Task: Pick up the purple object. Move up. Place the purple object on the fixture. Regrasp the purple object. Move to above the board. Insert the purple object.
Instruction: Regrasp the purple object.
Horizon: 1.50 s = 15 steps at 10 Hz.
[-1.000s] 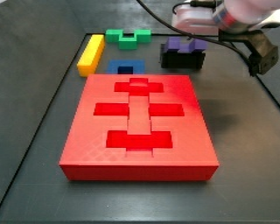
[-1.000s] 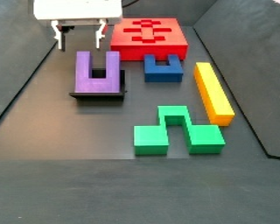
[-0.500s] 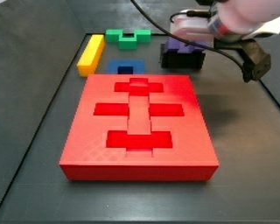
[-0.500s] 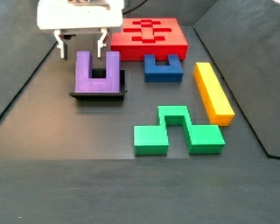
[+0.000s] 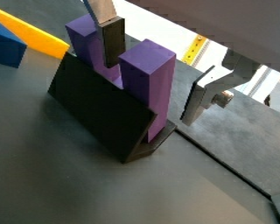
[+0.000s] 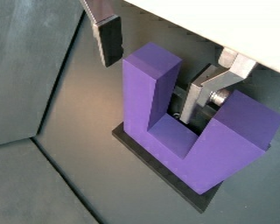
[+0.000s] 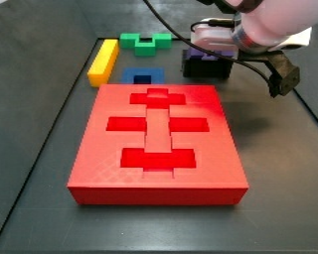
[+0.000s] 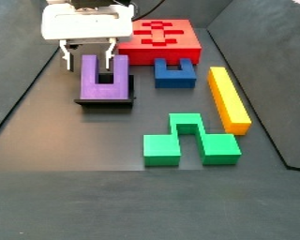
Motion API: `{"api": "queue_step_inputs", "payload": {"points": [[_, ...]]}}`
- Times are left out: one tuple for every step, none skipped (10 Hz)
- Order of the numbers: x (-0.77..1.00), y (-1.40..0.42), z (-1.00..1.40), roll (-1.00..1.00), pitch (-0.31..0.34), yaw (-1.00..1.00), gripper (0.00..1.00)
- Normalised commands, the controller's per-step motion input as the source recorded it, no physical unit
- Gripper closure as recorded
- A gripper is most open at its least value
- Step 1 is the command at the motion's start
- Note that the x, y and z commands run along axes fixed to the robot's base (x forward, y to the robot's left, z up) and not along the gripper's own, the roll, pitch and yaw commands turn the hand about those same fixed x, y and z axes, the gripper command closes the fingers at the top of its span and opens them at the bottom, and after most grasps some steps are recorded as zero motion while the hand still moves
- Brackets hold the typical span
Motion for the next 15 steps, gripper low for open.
{"api": "queue_step_inputs", "payload": {"points": [[0.12,0.11,-0.11,0.04,0.0,0.0,0.0],[0.12,0.13,-0.03,0.0,0.014,0.0,0.0],[0.12,0.15,-0.12,0.04,0.0,0.0,0.0],[0.05,0.03,0.0,0.0,0.063,0.0,0.0],[-0.01,0.0,0.0,0.02,0.0,0.0,0.0],[0.0,0.0,0.0,0.09,0.0,0.0,0.0],[0.0,0.0,0.0,0.08,0.0,0.0,0.0],[0.0,0.0,0.0,0.08,0.0,0.0,0.0],[0.0,0.0,0.0,0.0,0.0,0.0,1.0],[0.0,0.0,0.0,0.0,0.0,0.0,1.0],[0.0,0.0,0.0,0.0,0.0,0.0,1.0],[0.0,0.0,0.0,0.0,0.0,0.0,1.0],[0.0,0.0,0.0,0.0,0.0,0.0,1.0],[0.0,0.0,0.0,0.0,0.0,0.0,1.0],[0.0,0.0,0.0,0.0,0.0,0.0,1.0]]}}
